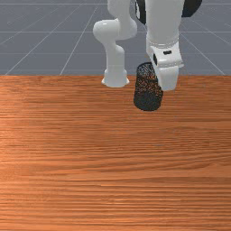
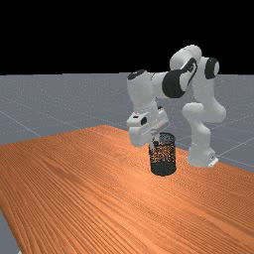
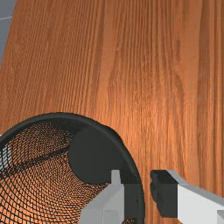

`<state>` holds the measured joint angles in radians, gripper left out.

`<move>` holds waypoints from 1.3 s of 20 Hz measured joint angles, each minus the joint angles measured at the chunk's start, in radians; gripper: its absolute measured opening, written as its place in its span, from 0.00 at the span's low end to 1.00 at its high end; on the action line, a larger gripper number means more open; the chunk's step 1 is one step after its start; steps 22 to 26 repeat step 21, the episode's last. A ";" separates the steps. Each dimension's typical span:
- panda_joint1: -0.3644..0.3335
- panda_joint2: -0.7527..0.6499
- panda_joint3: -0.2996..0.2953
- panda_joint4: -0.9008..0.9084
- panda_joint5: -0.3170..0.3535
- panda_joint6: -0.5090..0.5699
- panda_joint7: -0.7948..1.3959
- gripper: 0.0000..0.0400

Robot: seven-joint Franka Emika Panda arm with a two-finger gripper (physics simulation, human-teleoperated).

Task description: Rotate the holder till the hole upward

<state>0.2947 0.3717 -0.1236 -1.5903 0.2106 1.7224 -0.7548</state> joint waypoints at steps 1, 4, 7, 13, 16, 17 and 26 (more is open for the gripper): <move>0.011 -0.061 -0.026 -0.053 0.039 -0.007 -0.075 0.14; -0.011 -0.124 -0.052 -0.139 0.126 -0.019 -0.126 0.08; -0.109 -0.044 0.006 -0.216 0.238 0.122 -0.267 0.15; -0.172 0.019 0.011 -0.331 0.091 0.456 -0.352 0.95; -0.170 0.004 -0.018 -0.342 0.034 0.491 -0.322 0.99; -0.131 -0.001 -0.051 -0.350 -0.057 0.515 -0.216 1.00; -0.113 -0.001 -0.045 -0.350 -0.057 0.517 -0.178 1.00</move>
